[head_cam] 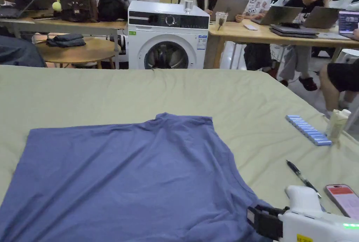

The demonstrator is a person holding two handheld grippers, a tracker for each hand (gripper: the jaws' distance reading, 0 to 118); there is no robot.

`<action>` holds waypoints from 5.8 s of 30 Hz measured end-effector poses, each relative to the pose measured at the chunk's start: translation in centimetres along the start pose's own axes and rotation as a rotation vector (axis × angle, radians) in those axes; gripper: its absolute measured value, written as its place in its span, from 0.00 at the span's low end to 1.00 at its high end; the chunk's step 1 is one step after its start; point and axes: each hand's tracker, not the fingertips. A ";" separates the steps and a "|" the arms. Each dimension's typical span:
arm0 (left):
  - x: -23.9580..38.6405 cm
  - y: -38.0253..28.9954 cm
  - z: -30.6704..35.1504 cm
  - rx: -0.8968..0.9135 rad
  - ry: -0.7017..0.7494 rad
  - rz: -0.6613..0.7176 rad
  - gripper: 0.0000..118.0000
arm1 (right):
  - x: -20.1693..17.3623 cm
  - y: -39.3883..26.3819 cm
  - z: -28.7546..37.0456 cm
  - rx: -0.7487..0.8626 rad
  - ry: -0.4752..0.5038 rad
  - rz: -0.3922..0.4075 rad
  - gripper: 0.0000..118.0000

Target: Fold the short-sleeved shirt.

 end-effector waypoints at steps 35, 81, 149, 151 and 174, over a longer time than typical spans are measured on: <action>-3.3 20.4 -4.6 0.186 -0.004 0.124 0.03 | -3.8 18.0 -18.1 0.017 0.014 -0.014 0.03; -4.3 14.6 -5.8 0.138 -0.088 0.259 0.27 | -7.0 10.7 -9.2 0.191 0.111 0.079 0.00; -0.5 7.5 7.2 0.344 -0.070 0.003 0.40 | -2.2 5.0 -2.3 0.216 -0.034 0.008 0.49; 0.2 9.1 7.4 0.390 -0.078 0.010 0.40 | -3.9 6.4 -2.5 0.228 0.000 0.040 0.49; -1.1 17.5 1.9 0.291 0.033 -0.039 0.00 | -10.3 8.9 -10.8 0.095 0.044 0.157 0.00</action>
